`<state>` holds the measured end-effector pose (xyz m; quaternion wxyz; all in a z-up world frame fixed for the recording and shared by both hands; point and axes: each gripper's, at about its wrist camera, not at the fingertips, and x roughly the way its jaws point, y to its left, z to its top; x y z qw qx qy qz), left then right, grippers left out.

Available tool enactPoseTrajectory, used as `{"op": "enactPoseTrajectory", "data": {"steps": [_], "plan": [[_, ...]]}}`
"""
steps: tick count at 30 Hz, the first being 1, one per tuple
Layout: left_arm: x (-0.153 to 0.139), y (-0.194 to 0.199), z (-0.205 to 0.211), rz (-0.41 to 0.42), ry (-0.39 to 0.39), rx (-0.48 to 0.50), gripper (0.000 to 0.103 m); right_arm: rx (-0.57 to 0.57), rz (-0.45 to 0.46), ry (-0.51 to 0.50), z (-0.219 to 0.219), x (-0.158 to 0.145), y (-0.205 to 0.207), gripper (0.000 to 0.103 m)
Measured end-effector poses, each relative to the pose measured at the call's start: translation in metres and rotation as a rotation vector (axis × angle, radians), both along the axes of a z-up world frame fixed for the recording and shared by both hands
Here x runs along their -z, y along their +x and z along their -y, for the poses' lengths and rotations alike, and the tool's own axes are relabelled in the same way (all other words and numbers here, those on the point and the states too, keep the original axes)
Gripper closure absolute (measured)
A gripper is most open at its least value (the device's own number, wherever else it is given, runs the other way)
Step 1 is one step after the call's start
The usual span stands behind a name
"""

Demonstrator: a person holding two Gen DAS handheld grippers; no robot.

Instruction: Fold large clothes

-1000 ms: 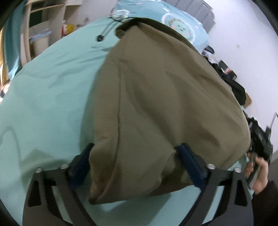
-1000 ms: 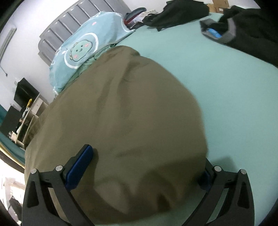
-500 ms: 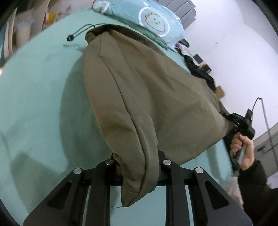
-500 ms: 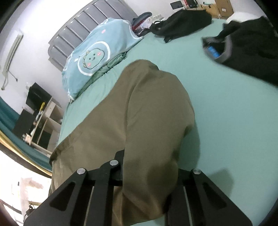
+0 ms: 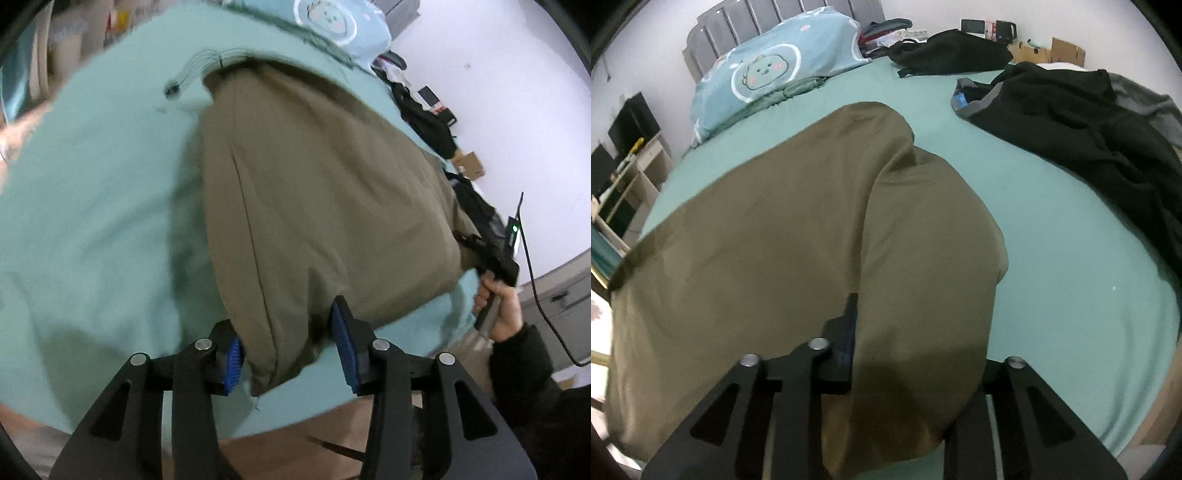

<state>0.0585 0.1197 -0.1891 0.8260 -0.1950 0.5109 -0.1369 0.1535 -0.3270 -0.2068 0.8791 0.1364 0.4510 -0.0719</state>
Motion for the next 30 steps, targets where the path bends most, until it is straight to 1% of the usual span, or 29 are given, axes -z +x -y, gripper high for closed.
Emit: {"op": "enactPoseTrajectory", "data": {"steps": [2,3,4,5,6,7,8,9,11,13,15,17,19,20,21,22,23,25,27,28,30], "plan": [[-0.019,0.006,-0.002,0.042,0.064,-0.012,0.057,-0.024,-0.004,-0.037,0.002,-0.001,0.002,0.065],[-0.028,0.012,-0.006,0.069,0.096,-0.023,0.056,-0.030,-0.007,-0.060,0.003,-0.002,0.000,0.060],[-0.035,0.022,-0.009,0.085,0.122,-0.037,0.056,-0.038,-0.010,-0.091,0.004,-0.003,0.003,0.053],[-0.046,0.043,-0.013,0.111,0.145,-0.060,0.056,-0.040,-0.004,-0.098,0.006,-0.004,0.000,0.051],[-0.054,0.050,-0.018,0.142,0.149,-0.074,0.056,-0.039,0.004,-0.100,0.009,-0.004,0.001,0.050],[-0.064,0.060,-0.023,0.188,0.156,-0.083,0.056,-0.036,0.011,-0.103,0.013,-0.004,-0.002,0.047],[-0.070,0.070,-0.031,0.223,0.167,-0.084,0.052,-0.031,0.016,-0.110,0.014,-0.004,-0.006,0.044],[-0.069,0.082,-0.034,0.237,0.187,-0.085,0.050,-0.026,0.026,-0.116,0.016,-0.003,-0.005,0.043],[-0.060,0.116,-0.032,0.223,0.252,-0.070,0.050,-0.030,0.032,-0.121,0.018,-0.002,-0.007,0.041],[-0.045,0.138,-0.027,0.213,0.273,-0.029,0.050,-0.038,0.038,-0.134,0.017,0.000,-0.009,0.040],[-0.029,0.159,-0.016,0.213,0.356,0.020,0.050,-0.050,0.045,-0.154,0.015,0.001,-0.010,0.039],[-0.022,0.174,-0.008,0.259,0.422,0.055,0.050,-0.056,0.045,-0.167,0.015,0.004,-0.010,0.036],[-0.018,0.186,-0.008,0.295,0.446,0.060,0.050,-0.056,0.044,-0.173,0.016,0.008,-0.010,0.033],[-0.015,0.194,-0.010,0.306,0.451,0.058,0.053,-0.053,0.044,-0.176,0.016,0.011,-0.010,0.031],[-0.013,0.198,-0.013,0.314,0.442,0.058,0.075,-0.052,0.044,-0.181,0.016,0.012,-0.010,0.030],[-0.010,0.206,-0.018,0.308,0.413,0.068,0.092,-0.053,0.045,-0.192,0.015,0.014,-0.010,0.028],[-0.010,0.209,-0.025,0.302,0.391,0.074,0.098,-0.058,0.046,-0.207,0.013,0.016,-0.009,0.028],[-0.014,0.214,-0.035,0.322,0.329,0.111,0.099,-0.070,0.044,-0.240,0.010,0.019,-0.007,0.028],[-0.022,0.215,-0.038,0.337,0.320,0.171,0.099,-0.081,0.033,-0.266,0.007,0.023,-0.003,0.028],[-0.031,0.214,-0.043,0.354,0.313,0.210,0.099,-0.084,0.028,-0.276,0.006,0.025,-0.002,0.028],[-0.042,0.215,-0.050,0.358,0.325,0.272,0.099,-0.090,0.020,-0.292,0.004,0.029,0.000,0.028]]}}
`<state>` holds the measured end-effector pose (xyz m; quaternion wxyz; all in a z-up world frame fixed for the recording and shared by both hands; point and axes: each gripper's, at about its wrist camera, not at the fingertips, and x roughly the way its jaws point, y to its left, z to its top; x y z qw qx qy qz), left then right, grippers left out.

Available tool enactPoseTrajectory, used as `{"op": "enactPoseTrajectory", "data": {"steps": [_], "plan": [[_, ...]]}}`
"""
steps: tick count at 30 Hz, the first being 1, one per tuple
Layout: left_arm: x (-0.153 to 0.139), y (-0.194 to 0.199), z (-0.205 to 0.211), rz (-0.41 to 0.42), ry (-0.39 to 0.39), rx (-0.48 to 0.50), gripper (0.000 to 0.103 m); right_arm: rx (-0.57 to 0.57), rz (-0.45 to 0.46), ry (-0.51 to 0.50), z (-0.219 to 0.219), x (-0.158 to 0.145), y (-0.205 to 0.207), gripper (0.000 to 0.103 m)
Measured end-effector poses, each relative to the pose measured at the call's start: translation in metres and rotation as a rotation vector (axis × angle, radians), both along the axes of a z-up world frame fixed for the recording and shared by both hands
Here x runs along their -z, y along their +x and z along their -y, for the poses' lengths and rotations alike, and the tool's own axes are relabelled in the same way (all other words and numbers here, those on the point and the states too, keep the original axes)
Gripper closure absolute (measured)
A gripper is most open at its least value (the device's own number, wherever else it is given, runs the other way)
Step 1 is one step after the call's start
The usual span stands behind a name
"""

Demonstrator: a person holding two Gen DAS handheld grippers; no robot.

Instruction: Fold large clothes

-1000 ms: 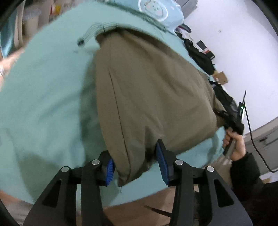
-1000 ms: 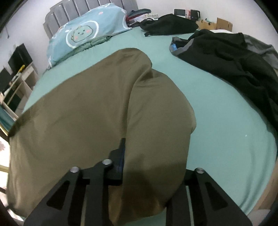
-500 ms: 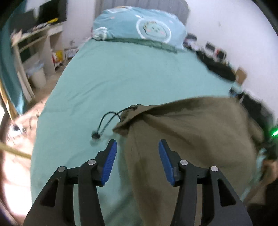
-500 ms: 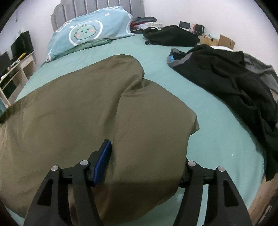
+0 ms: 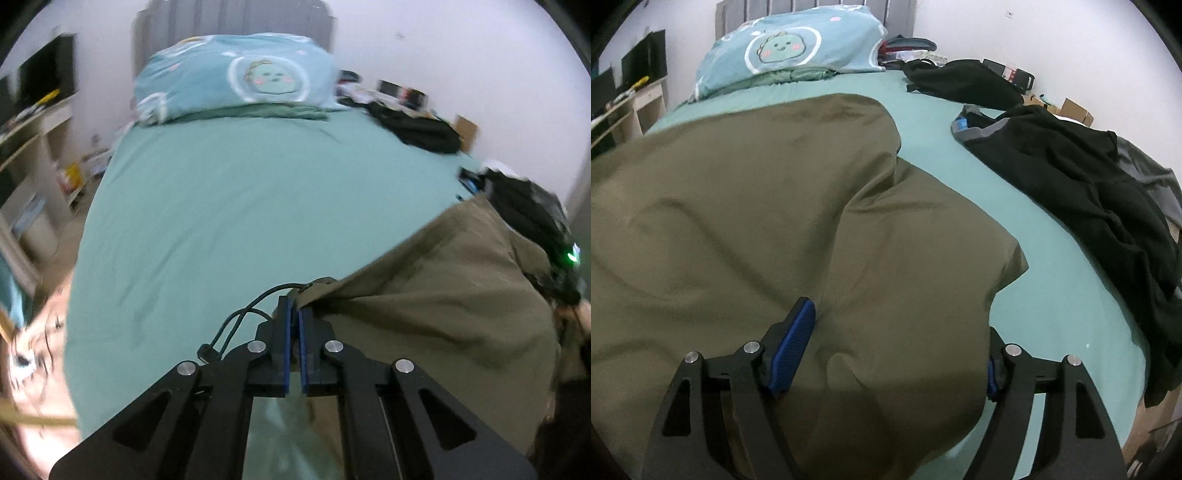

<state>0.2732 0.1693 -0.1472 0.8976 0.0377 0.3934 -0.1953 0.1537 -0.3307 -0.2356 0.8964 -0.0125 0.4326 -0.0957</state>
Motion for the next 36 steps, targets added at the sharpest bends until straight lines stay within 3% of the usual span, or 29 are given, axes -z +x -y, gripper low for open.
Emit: {"op": "enactPoseTrajectory", "data": {"steps": [3,5,8,10,11,14,16,19,21,24,26,28,32,33,36], "plan": [[-0.010,0.010,-0.008,-0.056,0.065,0.095,0.099,0.006,-0.008,-0.004,0.001,0.004,0.003,0.028],[-0.009,0.023,-0.011,-0.140,0.101,0.169,0.099,0.019,-0.012,0.019,0.005,0.006,0.005,0.028],[-0.001,0.041,-0.013,-0.211,0.132,0.183,0.096,0.025,-0.013,0.061,0.010,0.008,0.004,0.028],[0.007,0.053,-0.011,-0.256,0.152,0.152,0.084,0.024,-0.013,0.055,0.010,0.008,0.003,0.028],[0.007,0.056,-0.015,-0.258,0.136,0.108,0.072,0.026,-0.013,0.054,0.010,0.008,0.003,0.028],[-0.004,0.053,-0.027,-0.215,0.005,-0.024,0.066,0.039,-0.012,0.074,0.011,0.006,-0.001,0.028],[-0.016,0.035,-0.028,-0.164,-0.052,-0.074,0.065,0.057,-0.002,0.102,0.016,0.003,-0.005,0.027],[-0.043,0.001,-0.035,-0.056,-0.205,-0.160,0.062,0.079,0.002,0.171,0.025,0.001,-0.012,0.025],[-0.063,-0.026,-0.049,0.030,-0.322,-0.256,0.046,0.096,-0.001,0.218,0.031,0.001,-0.016,0.023],[-0.088,-0.065,-0.062,0.148,-0.398,-0.398,0.038,0.125,-0.002,0.266,0.038,-0.001,-0.024,0.015],[-0.093,-0.087,-0.052,0.164,-0.427,-0.413,0.028,0.151,0.000,0.300,0.045,-0.003,-0.032,0.010],[-0.081,-0.098,-0.019,0.076,-0.399,-0.339,0.028,0.183,0.004,0.389,0.056,-0.003,-0.040,0.010],[-0.024,-0.120,0.048,-0.140,-0.348,-0.221,0.028,0.241,-0.021,0.625,0.076,0.008,-0.046,0.010],[-0.005,-0.127,0.063,-0.192,-0.337,-0.215,0.028,0.249,-0.023,0.692,0.079,0.013,-0.047,0.010],[0.044,-0.142,0.085,-0.316,-0.309,-0.270,0.028,0.232,0.008,0.768,0.078,0.015,-0.044,0.010]]}}
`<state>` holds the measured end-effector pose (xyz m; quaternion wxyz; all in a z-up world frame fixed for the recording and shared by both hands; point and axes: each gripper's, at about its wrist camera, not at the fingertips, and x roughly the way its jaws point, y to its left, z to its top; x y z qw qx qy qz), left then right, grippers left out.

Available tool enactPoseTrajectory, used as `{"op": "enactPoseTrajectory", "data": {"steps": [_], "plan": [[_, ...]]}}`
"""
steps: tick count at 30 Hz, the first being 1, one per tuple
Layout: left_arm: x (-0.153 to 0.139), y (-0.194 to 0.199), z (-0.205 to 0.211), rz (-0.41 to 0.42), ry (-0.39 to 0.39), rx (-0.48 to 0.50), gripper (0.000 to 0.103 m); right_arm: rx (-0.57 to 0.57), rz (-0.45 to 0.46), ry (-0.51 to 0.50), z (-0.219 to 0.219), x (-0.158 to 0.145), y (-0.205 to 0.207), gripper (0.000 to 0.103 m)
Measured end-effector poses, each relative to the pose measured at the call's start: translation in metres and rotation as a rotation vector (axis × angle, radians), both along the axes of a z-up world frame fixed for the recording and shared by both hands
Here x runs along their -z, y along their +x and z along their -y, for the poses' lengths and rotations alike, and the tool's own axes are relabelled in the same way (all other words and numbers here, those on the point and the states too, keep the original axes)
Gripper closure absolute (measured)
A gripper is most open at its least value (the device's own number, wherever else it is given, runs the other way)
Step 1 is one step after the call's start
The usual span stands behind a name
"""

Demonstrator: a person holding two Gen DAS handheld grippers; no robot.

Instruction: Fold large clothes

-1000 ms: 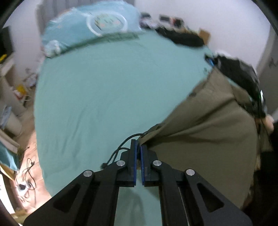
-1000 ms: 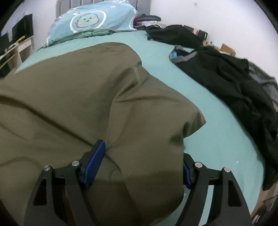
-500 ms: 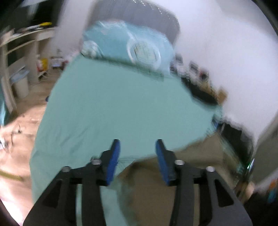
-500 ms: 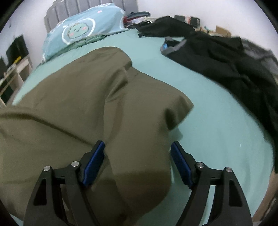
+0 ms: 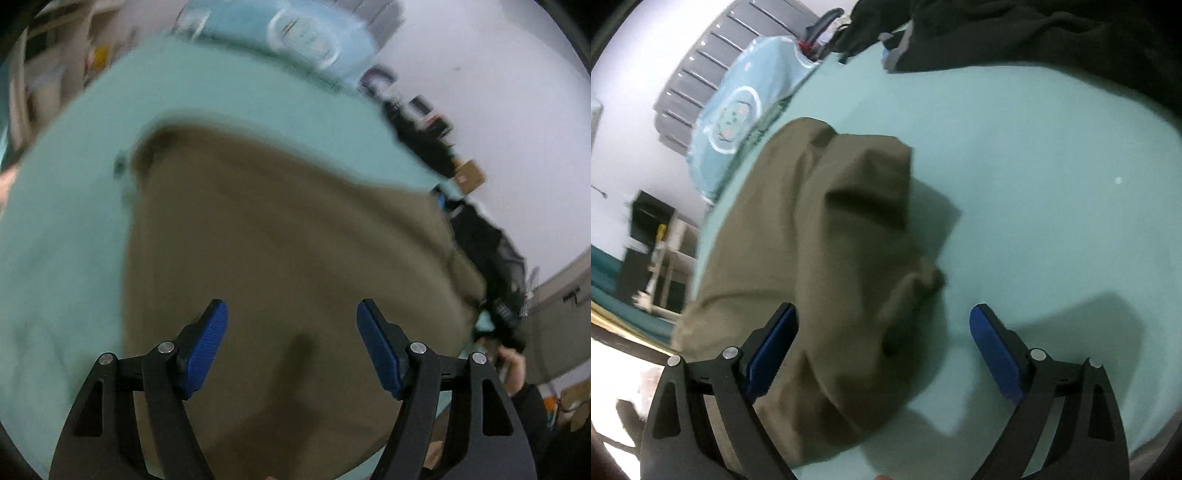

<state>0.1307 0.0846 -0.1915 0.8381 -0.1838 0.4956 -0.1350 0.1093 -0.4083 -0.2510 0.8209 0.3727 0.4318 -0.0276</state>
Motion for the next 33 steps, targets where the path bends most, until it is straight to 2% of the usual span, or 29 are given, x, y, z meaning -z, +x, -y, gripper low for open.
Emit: {"op": "enactPoseTrajectory", "data": {"steps": [2,5,6,8,10,11,12,13,14,17,21,27,33], "plan": [[0.028,-0.006,-0.002,-0.060,0.027,-0.040,0.028,-0.019,0.018,0.030,-0.004,0.003,0.009,0.010],[0.053,-0.013,-0.009,-0.085,0.087,-0.051,0.028,-0.040,-0.003,0.025,-0.013,0.009,0.030,0.008],[0.055,-0.013,-0.014,-0.080,0.097,-0.055,0.028,-0.035,0.005,0.017,-0.014,0.008,0.038,0.008],[0.058,-0.017,-0.023,-0.078,0.061,-0.073,0.028,-0.026,0.013,0.041,-0.015,0.009,0.050,0.008],[0.060,-0.019,-0.027,-0.077,0.071,-0.081,0.028,-0.026,0.025,0.060,-0.017,0.010,0.062,0.008],[0.059,-0.020,-0.026,-0.075,0.095,-0.082,0.028,-0.040,0.031,0.051,-0.020,0.008,0.067,0.019],[0.058,-0.021,-0.025,-0.072,0.111,-0.087,0.028,-0.055,0.031,0.052,-0.023,0.008,0.071,0.043],[0.056,-0.022,-0.028,-0.064,0.117,-0.093,0.028,-0.075,0.021,0.092,-0.025,0.011,0.075,0.072],[0.051,-0.021,-0.028,-0.053,0.110,-0.099,0.028,-0.077,0.017,0.135,-0.026,0.015,0.078,0.079],[0.039,-0.026,-0.041,-0.018,0.099,-0.146,0.028,-0.067,0.036,0.067,-0.032,-0.001,0.075,0.085],[0.014,-0.032,-0.056,0.028,0.075,-0.169,0.028,-0.036,0.087,-0.011,-0.037,-0.036,0.066,0.087],[-0.004,-0.041,-0.049,0.071,0.080,-0.132,0.028,-0.069,0.171,-0.190,-0.071,-0.106,0.064,0.088],[-0.020,-0.047,-0.046,0.104,0.103,-0.098,0.028,-0.134,0.246,-0.288,-0.115,-0.161,0.066,0.088]]}}
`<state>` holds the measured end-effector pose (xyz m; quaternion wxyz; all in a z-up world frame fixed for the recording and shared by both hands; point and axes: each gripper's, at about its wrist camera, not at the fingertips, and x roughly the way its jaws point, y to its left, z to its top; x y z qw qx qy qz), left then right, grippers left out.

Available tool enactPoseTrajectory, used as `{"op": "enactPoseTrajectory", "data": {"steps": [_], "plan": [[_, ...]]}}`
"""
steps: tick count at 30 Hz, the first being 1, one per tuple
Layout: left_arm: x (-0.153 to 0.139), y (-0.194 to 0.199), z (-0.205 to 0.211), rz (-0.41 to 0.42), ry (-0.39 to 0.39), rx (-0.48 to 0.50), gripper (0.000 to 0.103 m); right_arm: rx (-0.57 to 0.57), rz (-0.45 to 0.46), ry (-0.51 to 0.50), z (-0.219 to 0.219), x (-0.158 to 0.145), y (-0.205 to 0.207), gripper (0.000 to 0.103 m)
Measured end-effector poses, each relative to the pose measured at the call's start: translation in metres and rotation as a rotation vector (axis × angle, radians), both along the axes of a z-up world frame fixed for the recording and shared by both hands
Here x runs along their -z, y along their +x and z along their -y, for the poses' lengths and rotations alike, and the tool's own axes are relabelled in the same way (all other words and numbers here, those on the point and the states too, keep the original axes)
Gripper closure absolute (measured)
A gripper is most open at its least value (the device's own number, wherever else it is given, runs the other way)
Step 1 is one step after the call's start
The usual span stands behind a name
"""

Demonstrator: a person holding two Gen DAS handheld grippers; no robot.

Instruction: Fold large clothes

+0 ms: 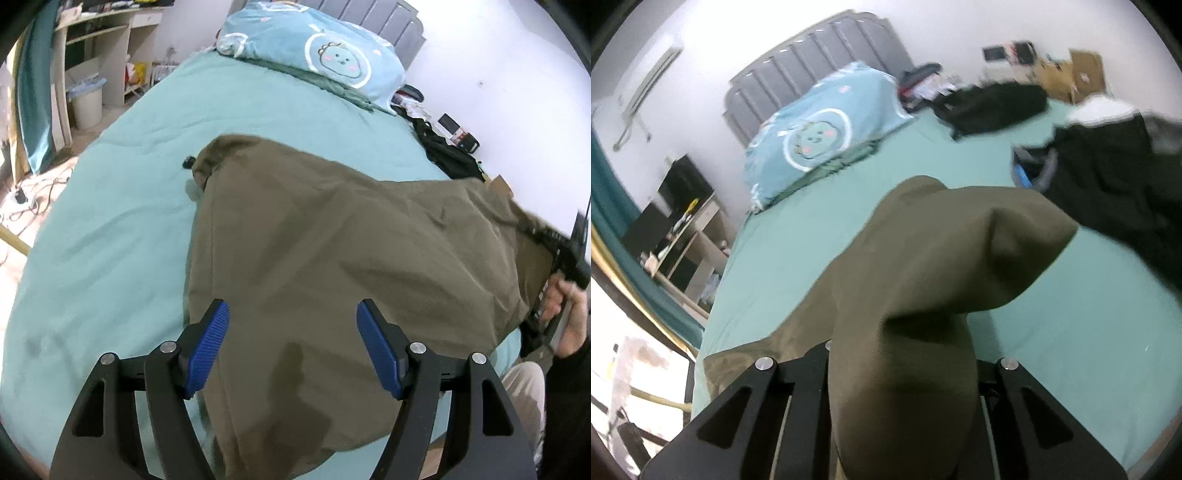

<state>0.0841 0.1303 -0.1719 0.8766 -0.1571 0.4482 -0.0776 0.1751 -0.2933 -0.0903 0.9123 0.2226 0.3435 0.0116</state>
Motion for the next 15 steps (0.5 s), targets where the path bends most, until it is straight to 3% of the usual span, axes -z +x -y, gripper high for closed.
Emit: {"op": "enactPoseTrajectory", "data": {"steps": [9,15], "plan": [[-0.007,-0.011,-0.014,0.025,-0.038,0.027,0.028,-0.136,0.091,-0.179,-0.090,-0.046,-0.009,0.088],[-0.015,-0.021,-0.026,0.053,-0.070,0.009,0.028,-0.283,0.131,-0.285,-0.175,-0.051,-0.020,0.088]]}}
